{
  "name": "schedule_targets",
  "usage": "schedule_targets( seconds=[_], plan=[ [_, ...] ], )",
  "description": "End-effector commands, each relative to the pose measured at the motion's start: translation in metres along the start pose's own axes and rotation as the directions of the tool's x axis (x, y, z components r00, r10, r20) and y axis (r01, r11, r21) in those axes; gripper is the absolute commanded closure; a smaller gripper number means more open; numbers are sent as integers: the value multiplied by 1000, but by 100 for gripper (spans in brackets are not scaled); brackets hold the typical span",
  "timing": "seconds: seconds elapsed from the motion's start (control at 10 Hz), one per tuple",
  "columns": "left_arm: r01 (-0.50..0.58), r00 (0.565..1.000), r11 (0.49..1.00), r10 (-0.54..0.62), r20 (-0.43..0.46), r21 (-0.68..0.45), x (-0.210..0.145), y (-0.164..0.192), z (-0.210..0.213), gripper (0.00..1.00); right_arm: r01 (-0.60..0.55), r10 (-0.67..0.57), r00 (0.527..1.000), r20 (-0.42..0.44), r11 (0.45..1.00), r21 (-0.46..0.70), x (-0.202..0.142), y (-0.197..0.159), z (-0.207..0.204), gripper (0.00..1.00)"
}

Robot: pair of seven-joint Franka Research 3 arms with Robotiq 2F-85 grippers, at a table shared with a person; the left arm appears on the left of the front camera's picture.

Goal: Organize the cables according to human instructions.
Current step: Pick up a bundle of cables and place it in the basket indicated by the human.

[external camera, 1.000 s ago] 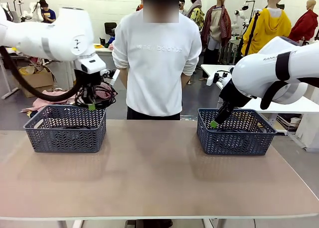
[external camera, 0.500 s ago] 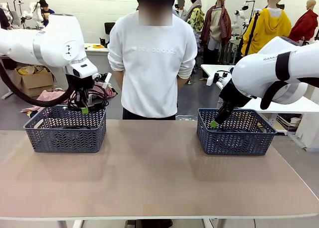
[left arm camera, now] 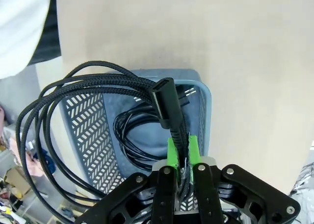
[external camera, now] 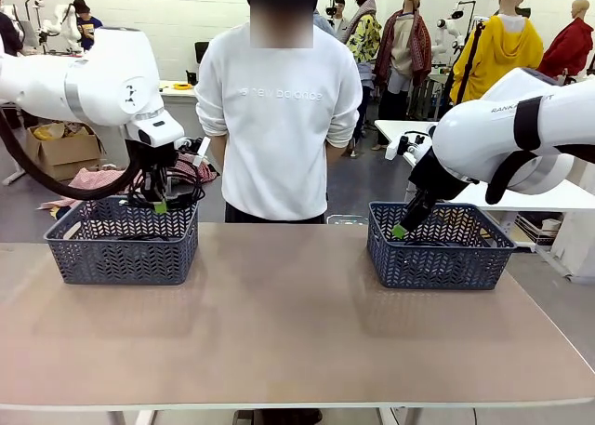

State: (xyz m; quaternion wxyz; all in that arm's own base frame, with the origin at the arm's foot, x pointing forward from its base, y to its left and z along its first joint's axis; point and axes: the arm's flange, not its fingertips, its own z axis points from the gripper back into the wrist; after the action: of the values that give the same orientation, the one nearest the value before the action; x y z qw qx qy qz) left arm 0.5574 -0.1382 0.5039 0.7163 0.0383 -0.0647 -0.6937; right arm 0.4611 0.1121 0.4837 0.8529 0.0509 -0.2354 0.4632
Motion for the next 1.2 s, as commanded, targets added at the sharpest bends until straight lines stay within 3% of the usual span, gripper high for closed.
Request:
schedule_targets(
  seconds=[0.0, 0.5, 1.1],
  plan=[
    [-17, 1000, 1000, 17, 24, -11, -20, 9, -9, 90, 3, -3, 1000, -3, 1000, -8, 1, 0, 1, 0],
    [-97, 994, 995, 98, 40, -29, -61, 9, -27, 90, 3, -3, 1000, -3, 1000, -8, 1, 0, 1, 0],
    [-76, 997, 997, 75, 29, 14, -81, 19, -55, 90, 3, -3, 1000, -3, 1000, -8, 1, 0, 1, 0]
  ],
)
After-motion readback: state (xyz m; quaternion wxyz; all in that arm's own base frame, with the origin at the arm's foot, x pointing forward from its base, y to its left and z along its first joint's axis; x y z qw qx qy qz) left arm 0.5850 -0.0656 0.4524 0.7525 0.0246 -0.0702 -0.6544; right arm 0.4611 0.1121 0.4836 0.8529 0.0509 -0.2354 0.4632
